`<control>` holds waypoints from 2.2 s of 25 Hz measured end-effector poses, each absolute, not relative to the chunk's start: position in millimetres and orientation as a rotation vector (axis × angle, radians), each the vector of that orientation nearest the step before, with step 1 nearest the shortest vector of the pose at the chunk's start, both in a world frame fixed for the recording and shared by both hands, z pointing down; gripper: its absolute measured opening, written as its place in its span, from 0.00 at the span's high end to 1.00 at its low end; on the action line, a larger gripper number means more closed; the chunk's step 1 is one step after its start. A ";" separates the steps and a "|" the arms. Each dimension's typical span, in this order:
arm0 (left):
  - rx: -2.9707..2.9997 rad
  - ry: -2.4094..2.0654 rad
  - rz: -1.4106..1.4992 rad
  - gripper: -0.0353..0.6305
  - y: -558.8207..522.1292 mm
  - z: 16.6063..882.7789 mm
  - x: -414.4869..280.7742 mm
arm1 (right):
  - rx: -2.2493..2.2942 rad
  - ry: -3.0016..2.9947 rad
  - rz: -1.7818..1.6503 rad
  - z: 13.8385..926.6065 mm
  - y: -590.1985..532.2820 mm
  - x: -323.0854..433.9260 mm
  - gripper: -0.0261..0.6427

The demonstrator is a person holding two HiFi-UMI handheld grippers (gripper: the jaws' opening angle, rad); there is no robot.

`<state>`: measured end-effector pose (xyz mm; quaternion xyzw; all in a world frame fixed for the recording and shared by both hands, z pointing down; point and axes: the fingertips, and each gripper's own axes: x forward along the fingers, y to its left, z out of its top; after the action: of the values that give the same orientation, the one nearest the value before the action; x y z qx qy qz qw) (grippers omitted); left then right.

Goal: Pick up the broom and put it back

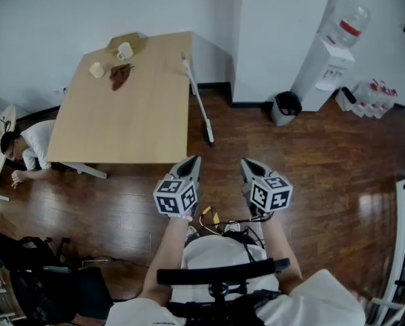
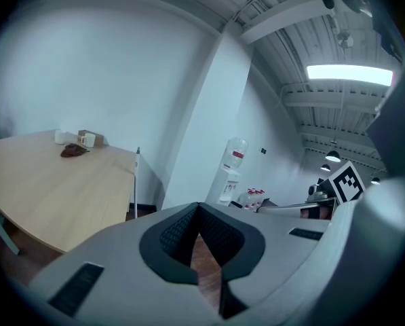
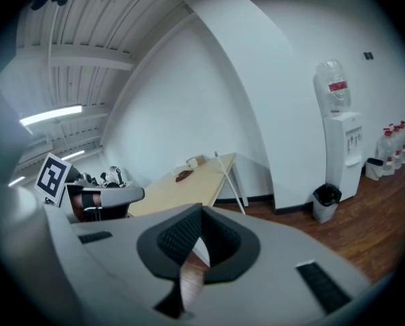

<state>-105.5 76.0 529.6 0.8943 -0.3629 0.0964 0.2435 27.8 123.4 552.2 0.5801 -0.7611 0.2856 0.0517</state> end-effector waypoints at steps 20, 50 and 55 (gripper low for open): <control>2.389 -1.141 0.261 0.96 61.5 535.5 -41.7 | 1.620 -2.407 0.874 565.6 102.3 93.9 0.95; 2.352 -1.101 0.177 0.96 -235.0 541.4 -46.1 | 1.681 -2.305 0.837 563.9 -201.3 110.9 0.95; 2.324 -1.115 0.169 0.96 -260.5 546.9 -50.1 | 1.625 -2.308 0.844 571.0 -230.7 100.7 0.95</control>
<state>-50.1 -260.5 546.9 0.8648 -0.4150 0.0629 0.2757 100.7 -230.7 571.0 0.5488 -0.7797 0.2851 0.0976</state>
